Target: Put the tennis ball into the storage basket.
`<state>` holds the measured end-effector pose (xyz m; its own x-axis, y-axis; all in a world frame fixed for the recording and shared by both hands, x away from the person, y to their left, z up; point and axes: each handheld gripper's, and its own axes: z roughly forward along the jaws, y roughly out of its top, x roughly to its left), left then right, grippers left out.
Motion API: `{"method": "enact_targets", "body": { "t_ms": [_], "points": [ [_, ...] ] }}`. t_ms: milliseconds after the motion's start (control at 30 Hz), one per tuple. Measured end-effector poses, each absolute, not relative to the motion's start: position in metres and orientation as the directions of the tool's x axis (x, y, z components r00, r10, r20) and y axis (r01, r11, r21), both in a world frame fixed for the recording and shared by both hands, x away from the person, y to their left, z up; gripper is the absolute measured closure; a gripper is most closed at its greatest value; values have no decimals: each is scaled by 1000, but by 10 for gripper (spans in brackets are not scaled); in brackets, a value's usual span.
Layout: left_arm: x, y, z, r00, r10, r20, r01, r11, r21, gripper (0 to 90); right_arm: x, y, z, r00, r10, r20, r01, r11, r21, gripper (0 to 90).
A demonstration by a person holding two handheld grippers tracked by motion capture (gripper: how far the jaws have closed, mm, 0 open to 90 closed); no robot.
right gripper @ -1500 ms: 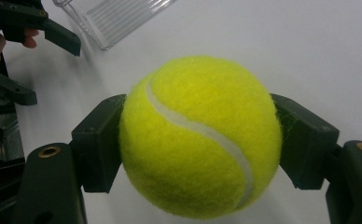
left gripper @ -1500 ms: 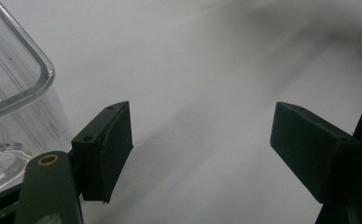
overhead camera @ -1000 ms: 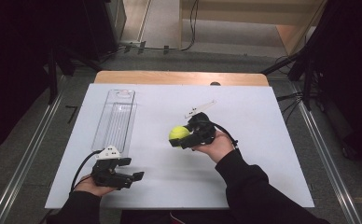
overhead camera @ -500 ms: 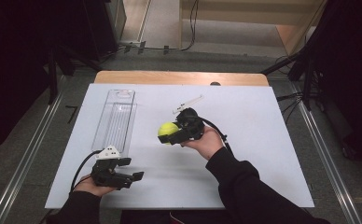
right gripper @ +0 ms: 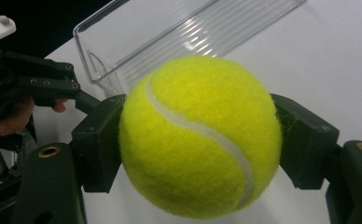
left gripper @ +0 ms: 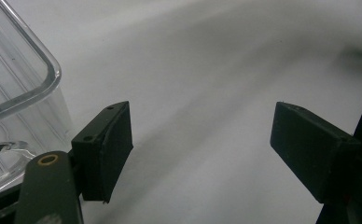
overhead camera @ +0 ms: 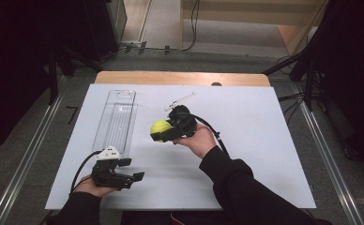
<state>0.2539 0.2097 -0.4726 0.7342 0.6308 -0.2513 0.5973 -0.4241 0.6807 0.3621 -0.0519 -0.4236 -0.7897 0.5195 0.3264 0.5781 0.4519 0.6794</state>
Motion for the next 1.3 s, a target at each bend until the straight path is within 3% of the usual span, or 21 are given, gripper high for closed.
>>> {"method": "enact_targets", "body": {
  "t_ms": [1300],
  "points": [
    [254, 210, -472, 742, 623, -249, 590, -428, 685, 216, 391, 12, -404, -798, 499, 339, 574, 456, 680, 239]
  ]
}}
